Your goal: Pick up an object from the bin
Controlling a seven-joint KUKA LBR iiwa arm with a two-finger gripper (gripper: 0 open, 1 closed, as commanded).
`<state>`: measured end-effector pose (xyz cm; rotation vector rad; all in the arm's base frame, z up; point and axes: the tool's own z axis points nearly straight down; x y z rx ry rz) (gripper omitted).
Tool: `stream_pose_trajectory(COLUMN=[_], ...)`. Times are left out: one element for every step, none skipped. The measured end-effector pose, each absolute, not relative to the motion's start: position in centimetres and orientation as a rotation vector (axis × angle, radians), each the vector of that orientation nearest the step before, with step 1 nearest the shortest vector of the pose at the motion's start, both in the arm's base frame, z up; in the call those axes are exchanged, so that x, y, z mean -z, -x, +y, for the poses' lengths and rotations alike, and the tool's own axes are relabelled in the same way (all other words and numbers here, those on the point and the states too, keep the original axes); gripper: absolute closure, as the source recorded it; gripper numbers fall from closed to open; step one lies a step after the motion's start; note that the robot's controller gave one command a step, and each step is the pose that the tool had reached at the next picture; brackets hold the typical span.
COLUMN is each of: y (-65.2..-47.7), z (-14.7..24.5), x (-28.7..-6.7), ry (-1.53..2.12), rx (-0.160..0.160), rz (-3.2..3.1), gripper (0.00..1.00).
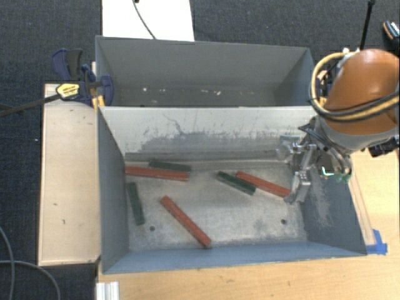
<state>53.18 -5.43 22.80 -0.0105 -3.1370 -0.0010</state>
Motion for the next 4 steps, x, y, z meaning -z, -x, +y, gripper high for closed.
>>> stream_pose_trajectory(y=[-56.9, -58.9, -58.9, -58.5], z=[0.5, 2.3, 2.2, 2.7], x=[-6.7, -7.1, -7.1, -24.0], ry=[-0.276, -0.18, -0.182, -0.24], rx=[0.003, 0.003, 0.001, -0.001], rz=[-3.127, -3.143, -3.142, -3.144], gripper=[0.0, 0.0, 1.0, 1.0])
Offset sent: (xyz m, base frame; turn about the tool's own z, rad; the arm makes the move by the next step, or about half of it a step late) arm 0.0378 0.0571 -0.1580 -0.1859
